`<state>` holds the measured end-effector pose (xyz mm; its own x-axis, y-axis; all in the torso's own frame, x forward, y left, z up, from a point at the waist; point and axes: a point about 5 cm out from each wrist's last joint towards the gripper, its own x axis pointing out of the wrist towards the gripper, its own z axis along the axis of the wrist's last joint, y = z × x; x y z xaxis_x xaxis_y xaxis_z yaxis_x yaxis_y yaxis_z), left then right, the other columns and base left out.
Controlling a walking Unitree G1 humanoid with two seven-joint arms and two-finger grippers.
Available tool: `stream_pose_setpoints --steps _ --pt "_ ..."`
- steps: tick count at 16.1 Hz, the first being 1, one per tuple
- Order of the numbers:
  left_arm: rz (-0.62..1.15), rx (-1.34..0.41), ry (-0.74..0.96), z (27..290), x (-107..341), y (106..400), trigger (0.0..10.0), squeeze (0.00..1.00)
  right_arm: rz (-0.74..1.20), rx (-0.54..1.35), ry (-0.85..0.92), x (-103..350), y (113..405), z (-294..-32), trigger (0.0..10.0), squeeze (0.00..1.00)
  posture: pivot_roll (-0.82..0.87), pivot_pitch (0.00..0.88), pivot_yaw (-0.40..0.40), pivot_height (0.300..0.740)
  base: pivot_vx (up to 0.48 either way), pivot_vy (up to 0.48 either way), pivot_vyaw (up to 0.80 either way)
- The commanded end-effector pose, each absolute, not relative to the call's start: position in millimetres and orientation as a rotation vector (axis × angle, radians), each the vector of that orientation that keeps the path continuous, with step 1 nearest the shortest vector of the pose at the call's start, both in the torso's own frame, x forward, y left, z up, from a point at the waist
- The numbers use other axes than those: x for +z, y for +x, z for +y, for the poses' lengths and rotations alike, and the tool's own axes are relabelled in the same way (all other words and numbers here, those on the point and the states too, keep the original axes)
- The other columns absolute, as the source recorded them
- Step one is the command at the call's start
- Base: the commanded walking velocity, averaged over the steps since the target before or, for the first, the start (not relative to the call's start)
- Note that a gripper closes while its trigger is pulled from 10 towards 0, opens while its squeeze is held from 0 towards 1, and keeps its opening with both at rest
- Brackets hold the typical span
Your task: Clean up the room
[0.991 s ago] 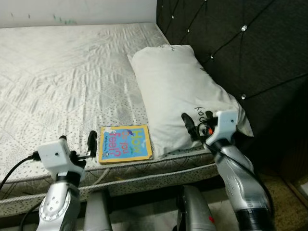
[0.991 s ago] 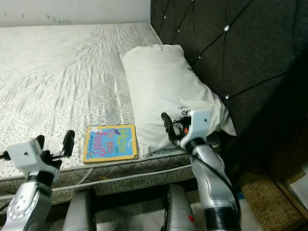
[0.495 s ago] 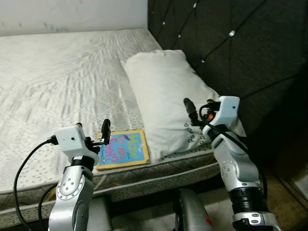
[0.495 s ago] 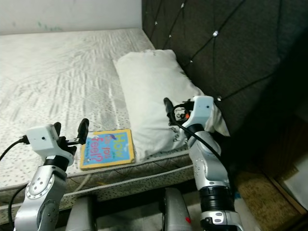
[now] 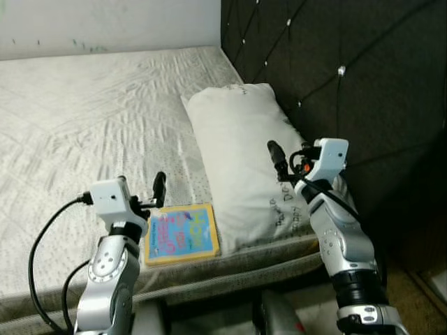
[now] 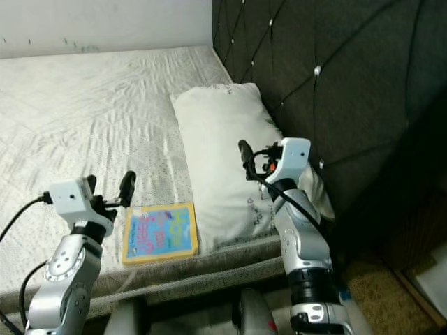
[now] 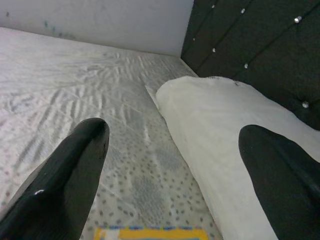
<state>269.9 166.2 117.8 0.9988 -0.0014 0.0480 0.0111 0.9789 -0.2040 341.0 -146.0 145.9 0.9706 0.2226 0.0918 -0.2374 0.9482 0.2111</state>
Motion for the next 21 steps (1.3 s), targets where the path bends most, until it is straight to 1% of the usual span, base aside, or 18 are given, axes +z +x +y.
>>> stream_pose_setpoints --steps 1,3,4,6,11,16,18,19,20,21 --pt "-0.069 -0.013 -0.188 168.2 121.5 272.0 10.0 0.0 -0.083 0.23 0.22 150.6 344.3 -145.8 10.0 0.0 0.0 0.0 0.003 0.684 0.0 0.0 0.0" --pt "-0.072 -0.015 -0.185 167.5 121.9 273.8 10.0 0.0 -0.089 0.223 0.219 151.5 347.0 -145.4 10.0 0.0 0.0 0.0 0.008 0.712 0.0 0.0 0.0" --pt "-0.074 -0.017 -0.184 167.0 122.3 274.1 10.0 0.0 -0.09 0.22 0.219 151.7 347.4 -145.4 10.0 0.0 0.0 0.0 0.008 0.717 0.0 0.0 0.0" --pt "-0.079 -0.016 -0.168 168.5 122.9 274.6 10.0 0.0 -0.093 0.206 0.215 150.3 346.9 -147.9 10.0 0.0 0.01 0.0 0.013 0.74 0.0 0.0 0.0" --pt "-0.058 0.029 -0.106 180.1 110.8 273.6 10.0 0.0 -0.063 0.172 0.197 135.0 340.7 -156.5 10.0 0.0 0.01 0.0 0.009 0.74 0.0 0.0 0.0" --pt "0.01 0.069 -0.091 181.9 91.3 285.8 10.0 0.0 -0.044 0.157 0.169 124.2 338.4 -160.4 10.0 0.0 0.01 0.0 0.014 0.74 0.0 0.0 0.0" --pt "0.002 0.072 -0.083 180.4 90.8 289.7 10.0 0.0 -0.042 0.131 0.11 119.5 337.2 -160.8 10.0 0.0 0.01 0.0 0.013 0.74 0.0 0.0 0.0" --pt "-0.012 0.069 -0.065 180.9 91.4 290.0 10.0 0.0 -0.047 0.112 0.116 117.2 335.3 -163.5 10.0 0.0 0.0 0.0 0.012 0.74 0.0 0.0 0.0" --pt "-0.014 0.072 -0.038 186.6 87.8 286.7 10.0 0.0 -0.056 0.06 0.064 111.5 329.3 -172.9 10.0 0.0 0.0 0.0 0.013 0.74 0.0 0.0 0.0" --pt "-0.007 0.087 -0.015 195.3 85.3 278.5 10.0 0.0 -0.027 0.013 -0.036 101.2 320.5 -184.5 10.0 0.0 0.0 0.0 0.012 0.74 0.0 0.0 0.0"
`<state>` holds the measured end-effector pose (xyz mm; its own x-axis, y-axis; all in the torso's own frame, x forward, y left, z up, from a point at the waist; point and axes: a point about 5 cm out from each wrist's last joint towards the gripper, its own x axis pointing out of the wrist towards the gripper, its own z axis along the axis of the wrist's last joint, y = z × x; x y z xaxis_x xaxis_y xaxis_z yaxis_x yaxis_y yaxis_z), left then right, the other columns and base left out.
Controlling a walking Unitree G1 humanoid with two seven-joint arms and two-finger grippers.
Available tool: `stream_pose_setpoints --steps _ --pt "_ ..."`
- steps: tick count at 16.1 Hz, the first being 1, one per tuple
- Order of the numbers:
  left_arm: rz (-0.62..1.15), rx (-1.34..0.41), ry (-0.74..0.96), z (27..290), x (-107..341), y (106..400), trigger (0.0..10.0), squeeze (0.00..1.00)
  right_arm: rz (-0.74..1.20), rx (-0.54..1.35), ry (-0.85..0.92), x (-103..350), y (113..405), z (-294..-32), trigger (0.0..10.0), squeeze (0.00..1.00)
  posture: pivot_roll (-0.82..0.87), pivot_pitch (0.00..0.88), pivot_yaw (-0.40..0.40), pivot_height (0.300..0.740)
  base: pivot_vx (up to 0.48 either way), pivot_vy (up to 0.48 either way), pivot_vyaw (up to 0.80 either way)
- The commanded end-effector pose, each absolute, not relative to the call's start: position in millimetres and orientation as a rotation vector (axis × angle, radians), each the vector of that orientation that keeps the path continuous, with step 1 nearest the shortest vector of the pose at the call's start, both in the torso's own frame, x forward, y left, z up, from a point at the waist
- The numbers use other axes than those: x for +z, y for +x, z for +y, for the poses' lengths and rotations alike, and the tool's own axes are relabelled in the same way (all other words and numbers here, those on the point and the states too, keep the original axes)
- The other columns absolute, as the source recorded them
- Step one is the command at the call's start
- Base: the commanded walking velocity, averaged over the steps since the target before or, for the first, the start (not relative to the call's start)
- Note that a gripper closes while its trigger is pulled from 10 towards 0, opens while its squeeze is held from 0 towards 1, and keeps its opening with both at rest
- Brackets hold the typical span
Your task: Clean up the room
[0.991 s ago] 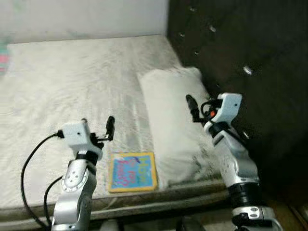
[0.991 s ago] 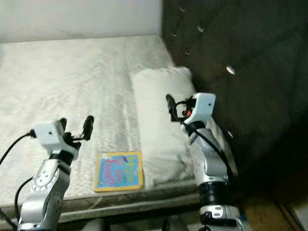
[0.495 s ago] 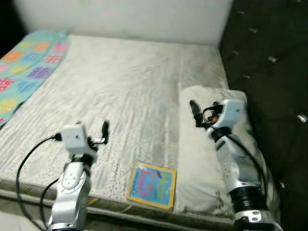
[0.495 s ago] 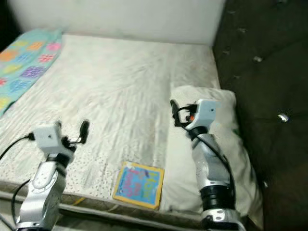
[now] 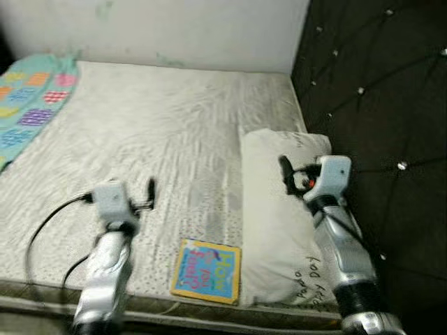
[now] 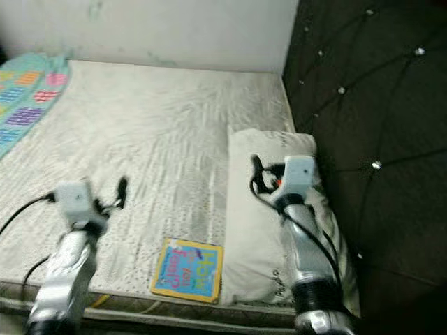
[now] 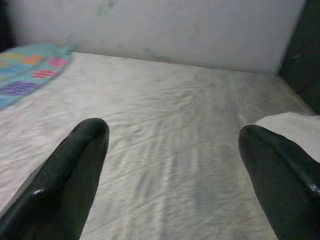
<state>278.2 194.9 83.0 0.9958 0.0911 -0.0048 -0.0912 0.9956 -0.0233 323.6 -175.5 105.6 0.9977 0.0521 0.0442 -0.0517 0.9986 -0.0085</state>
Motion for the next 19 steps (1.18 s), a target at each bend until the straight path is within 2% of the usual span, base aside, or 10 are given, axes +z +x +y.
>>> stream_pose_setpoints --steps 1,4,6,8,12,19 --pt "0.004 0.096 -0.023 200.2 83.5 272.8 10.0 0.0 -0.027 -0.001 -0.07 97.6 314.3 -189.5 10.0 0.0 0.0 0.0 0.012 0.74 0.0 0.0 0.0" --pt "0.074 0.15 -0.037 222.3 69.8 243.2 10.0 0.0 0.001 -0.052 -0.183 82.6 286.5 -213.2 10.0 0.0 0.0 0.0 0.01 0.74 0.0 0.0 0.0" --pt "0.092 0.149 -0.047 223.6 66.7 235.9 10.0 0.0 0.037 -0.061 -0.175 78.5 278.6 -219.4 10.0 0.0 -0.01 0.0 -0.001 0.74 0.0 0.0 0.0" --pt "0.065 0.125 -0.062 214.1 75.9 239.6 10.0 0.0 0.027 -0.018 -0.129 86.6 282.6 -207.8 10.0 0.0 -0.02 0.0 -0.011 0.74 0.0 0.0 0.0" --pt "0.054 0.093 -0.091 206.2 84.1 243.7 10.0 0.0 0.035 0.0 -0.072 89.3 284.8 -200.6 10.0 0.0 -0.02 0.0 -0.007 0.74 0.0 0.0 -0.1" --pt "0.071 0.071 -0.114 199.7 86.6 242.0 10.0 0.0 0.037 0.048 -0.059 92.4 282.7 -192.9 10.0 0.0 -0.02 0.008 -0.008 0.74 0.0 0.369 0.0"
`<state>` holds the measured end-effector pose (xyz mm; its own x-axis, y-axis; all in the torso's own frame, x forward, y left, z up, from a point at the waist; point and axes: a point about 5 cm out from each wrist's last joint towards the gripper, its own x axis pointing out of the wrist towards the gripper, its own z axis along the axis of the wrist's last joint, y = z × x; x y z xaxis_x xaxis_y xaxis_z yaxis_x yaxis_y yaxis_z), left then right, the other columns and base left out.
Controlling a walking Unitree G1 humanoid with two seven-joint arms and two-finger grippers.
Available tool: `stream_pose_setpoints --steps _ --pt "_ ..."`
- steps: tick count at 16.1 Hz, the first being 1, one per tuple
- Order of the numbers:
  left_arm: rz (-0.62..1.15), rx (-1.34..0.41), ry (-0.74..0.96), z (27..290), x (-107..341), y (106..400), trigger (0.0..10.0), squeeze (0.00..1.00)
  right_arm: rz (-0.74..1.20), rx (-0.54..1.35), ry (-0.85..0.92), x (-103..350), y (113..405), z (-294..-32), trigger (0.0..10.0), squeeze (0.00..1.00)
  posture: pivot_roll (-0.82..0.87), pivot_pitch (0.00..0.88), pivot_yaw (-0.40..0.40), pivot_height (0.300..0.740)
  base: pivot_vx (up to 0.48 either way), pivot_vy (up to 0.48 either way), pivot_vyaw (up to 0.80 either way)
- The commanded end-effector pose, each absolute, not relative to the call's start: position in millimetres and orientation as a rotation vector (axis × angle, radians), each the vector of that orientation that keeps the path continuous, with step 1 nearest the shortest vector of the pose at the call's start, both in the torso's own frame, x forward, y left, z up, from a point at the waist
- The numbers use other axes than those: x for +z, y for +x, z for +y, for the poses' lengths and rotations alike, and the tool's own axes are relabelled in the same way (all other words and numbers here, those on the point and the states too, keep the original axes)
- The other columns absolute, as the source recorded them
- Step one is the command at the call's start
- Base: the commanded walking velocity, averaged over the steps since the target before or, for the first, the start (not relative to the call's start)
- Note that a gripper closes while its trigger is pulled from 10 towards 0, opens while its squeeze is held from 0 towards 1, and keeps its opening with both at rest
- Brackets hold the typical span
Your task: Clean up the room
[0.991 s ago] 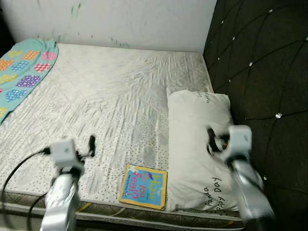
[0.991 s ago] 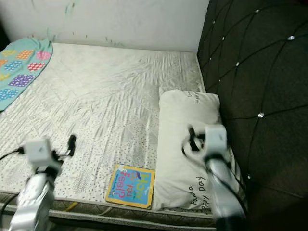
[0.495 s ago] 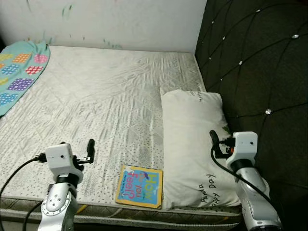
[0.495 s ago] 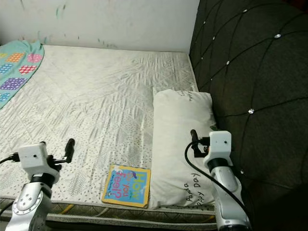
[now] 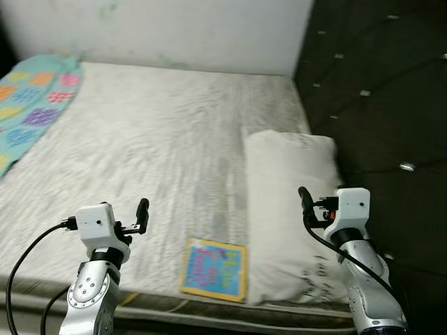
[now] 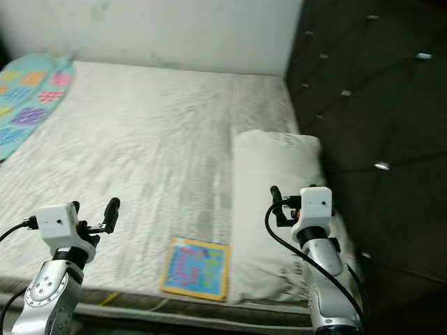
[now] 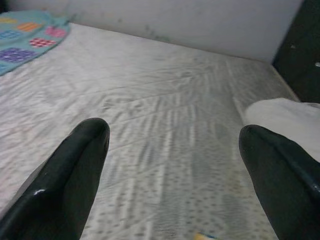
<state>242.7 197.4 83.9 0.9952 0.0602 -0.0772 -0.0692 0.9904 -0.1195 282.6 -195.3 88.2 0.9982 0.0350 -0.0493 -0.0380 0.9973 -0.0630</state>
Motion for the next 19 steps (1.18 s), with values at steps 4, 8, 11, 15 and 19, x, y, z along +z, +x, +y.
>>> stream_pose_setpoints --steps 4,8,11,15,19 --pt "0.073 0.07 -0.12 198.5 88.4 243.2 10.0 0.0 0.043 0.051 -0.06 93.2 281.9 -194.0 10.0 0.0 -0.02 0.019 -0.008 0.74 0.0 0.48 0.0" --pt "0.073 0.07 -0.12 198.5 88.4 243.2 10.0 0.0 0.043 0.051 -0.06 93.2 281.9 -194.0 10.0 0.0 -0.02 0.019 -0.008 0.74 0.0 0.48 0.0" --pt "0.073 0.07 -0.12 198.5 88.4 243.2 10.0 0.0 0.043 0.051 -0.06 93.2 281.9 -194.0 10.0 0.0 -0.02 0.019 -0.008 0.74 0.0 0.48 0.0" --pt "0.073 0.07 -0.12 198.5 88.4 243.2 10.0 0.0 0.043 0.051 -0.06 93.2 281.9 -194.0 10.0 0.0 -0.02 0.019 -0.008 0.74 0.0 0.48 0.0" --pt "0.073 0.07 -0.12 198.5 88.4 243.2 10.0 0.0 0.043 0.051 -0.06 93.2 281.9 -194.0 10.0 0.0 -0.02 0.019 -0.008 0.74 0.0 0.48 0.0"
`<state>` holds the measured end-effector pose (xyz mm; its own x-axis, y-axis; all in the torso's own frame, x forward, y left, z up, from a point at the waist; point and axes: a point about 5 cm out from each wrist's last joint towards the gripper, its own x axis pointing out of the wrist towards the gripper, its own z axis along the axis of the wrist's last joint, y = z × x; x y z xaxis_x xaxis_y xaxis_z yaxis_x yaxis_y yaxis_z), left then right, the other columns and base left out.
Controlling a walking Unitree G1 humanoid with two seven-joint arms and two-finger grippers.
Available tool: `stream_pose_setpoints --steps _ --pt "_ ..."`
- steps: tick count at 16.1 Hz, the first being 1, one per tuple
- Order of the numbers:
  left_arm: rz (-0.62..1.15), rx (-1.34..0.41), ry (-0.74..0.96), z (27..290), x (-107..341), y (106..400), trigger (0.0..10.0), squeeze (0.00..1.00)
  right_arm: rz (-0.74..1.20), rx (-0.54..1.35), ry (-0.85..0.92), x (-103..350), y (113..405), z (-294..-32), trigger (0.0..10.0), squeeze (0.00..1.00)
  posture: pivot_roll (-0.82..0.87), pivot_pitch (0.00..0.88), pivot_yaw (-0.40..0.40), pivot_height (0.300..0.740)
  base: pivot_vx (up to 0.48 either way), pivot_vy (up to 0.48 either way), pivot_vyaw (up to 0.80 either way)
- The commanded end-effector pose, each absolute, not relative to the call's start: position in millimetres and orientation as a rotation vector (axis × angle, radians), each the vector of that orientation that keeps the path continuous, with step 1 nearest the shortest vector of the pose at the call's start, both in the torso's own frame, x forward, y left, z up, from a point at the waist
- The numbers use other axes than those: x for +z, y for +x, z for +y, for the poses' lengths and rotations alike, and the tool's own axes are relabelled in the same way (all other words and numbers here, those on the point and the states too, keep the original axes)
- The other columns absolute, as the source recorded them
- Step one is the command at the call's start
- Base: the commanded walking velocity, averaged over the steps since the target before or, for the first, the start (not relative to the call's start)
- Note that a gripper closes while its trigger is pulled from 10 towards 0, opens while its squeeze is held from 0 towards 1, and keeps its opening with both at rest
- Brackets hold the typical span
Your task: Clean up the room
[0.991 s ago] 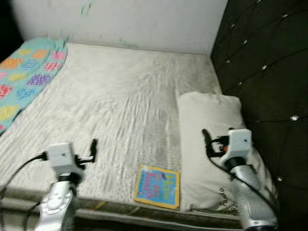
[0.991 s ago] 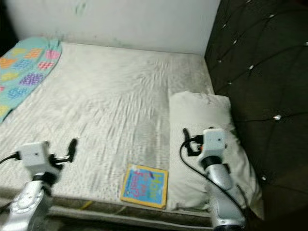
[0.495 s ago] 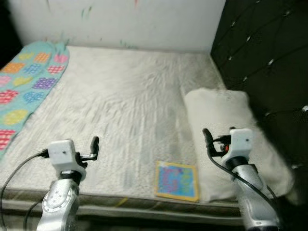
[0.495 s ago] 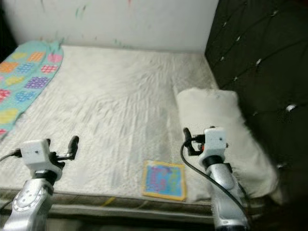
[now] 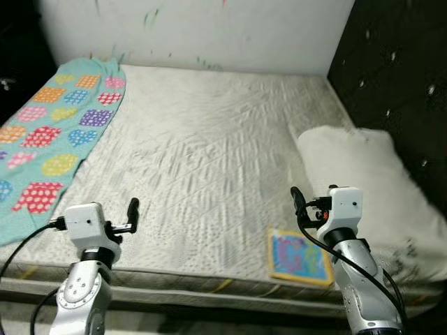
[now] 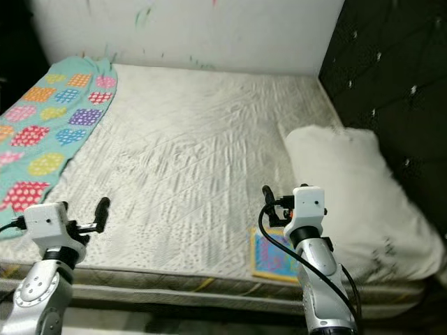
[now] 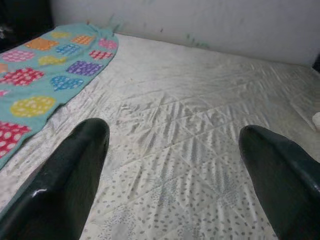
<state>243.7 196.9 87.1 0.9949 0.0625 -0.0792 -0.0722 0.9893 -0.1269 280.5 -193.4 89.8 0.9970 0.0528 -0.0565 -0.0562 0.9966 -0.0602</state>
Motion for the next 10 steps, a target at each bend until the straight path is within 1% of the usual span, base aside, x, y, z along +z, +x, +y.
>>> stream_pose_setpoints --steps 1,2,8,10 --pt "0.071 0.066 -0.136 196.7 90.4 244.0 10.0 0.0 0.051 0.062 -0.06 92.8 283.8 -191.9 10.0 0.0 -0.01 0.025 -0.027 0.74 0.0 0.446 0.0" --pt "0.063 0.061 -0.153 195.2 92.4 244.7 10.0 0.0 0.056 0.075 -0.06 92.4 286.4 -189.5 10.0 0.0 -0.01 0.025 -0.027 0.74 0.0 0.446 0.0" --pt "0.044 0.045 -0.172 193.5 94.8 245.6 10.0 0.0 0.055 0.074 -0.061 92.6 287.9 -190.1 10.0 0.0 -0.01 0.025 -0.024 0.74 0.0 0.0 0.0" --pt "0.045 0.042 -0.177 193.4 94.8 246.1 10.0 0.0 0.061 0.075 -0.052 92.0 288.3 -189.8 10.0 0.0 -0.01 0.025 -0.024 0.74 0.0 0.431 0.0"
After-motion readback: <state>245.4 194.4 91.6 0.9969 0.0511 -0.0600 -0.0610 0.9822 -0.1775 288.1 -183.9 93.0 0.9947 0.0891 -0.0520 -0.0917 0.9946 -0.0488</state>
